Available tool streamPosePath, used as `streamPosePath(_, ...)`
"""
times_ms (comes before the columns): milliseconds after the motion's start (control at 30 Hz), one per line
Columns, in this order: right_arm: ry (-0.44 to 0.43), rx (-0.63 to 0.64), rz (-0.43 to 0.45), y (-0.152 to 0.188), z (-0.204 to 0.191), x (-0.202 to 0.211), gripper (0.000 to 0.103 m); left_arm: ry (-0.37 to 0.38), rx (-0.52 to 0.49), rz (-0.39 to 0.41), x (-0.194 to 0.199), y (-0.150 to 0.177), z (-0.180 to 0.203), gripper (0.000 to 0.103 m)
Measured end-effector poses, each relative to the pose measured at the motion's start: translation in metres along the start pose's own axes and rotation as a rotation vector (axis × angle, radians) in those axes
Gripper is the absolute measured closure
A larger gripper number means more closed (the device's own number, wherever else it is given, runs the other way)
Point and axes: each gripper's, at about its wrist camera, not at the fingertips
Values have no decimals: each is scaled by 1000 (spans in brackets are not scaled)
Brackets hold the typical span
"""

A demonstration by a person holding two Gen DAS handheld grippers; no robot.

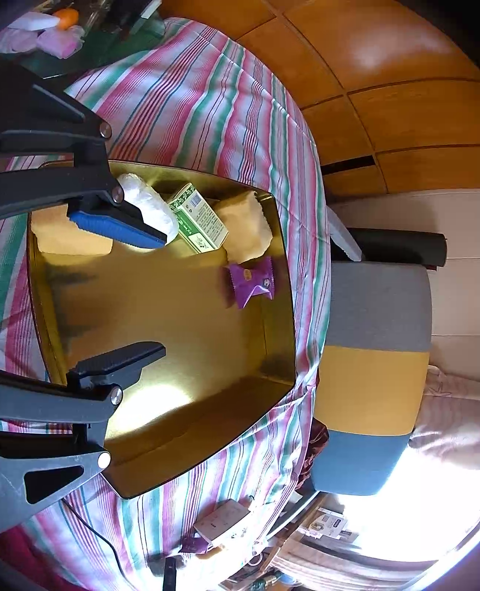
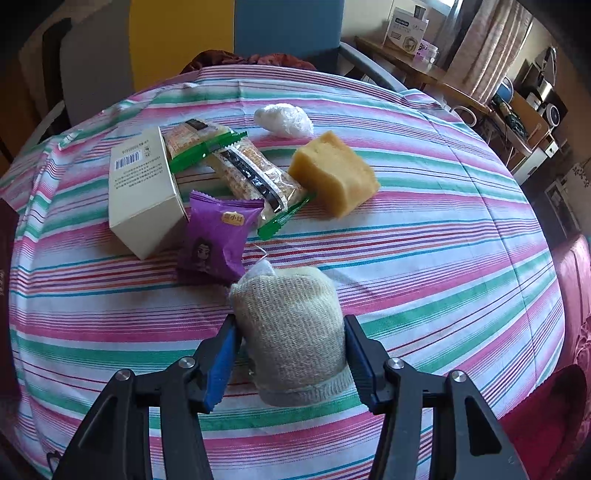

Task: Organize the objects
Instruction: 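Carry the white sock roll into the gold tray and open the right tool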

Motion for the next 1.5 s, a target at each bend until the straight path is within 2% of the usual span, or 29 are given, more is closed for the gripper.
streamPosePath(267,-99,1,108,10,-19,57,47,9,10,5,0,1,-4,49)
streamPosePath(500,-242,144,163,13,-89,97,47,16,21,3,-1,2,-8,49)
streamPosePath(700,-440,261,124,24,-165,112,47,15,47,15,7,2,-24,49)
streamPosePath(900,-630,354,41,29,-258,118,47,-58,95,27,19,4,-63,49)
streamPosePath(1067,-659,434,-50,37,-343,102,47,-91,152,13,18,13,-91,49)
streamPosePath(1167,-633,464,-102,43,-387,87,47,-92,178,1,15,19,-101,49)
streamPosePath(1367,-553,478,-134,44,-439,66,46,-81,223,-16,7,25,-115,49)
streamPosePath(1433,-555,453,-155,41,-453,57,44,-75,235,-23,5,27,-118,49)
streamPosePath(1500,-592,430,-176,38,-460,53,44,-69,241,-30,2,28,-119,49)
Point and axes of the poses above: each gripper's, at about its wrist camera, not at the fingertips, and x roughly against the way its jaws point, z to its right, y to its underside, and after that the axes turned 4 degrees about -x, right-handed
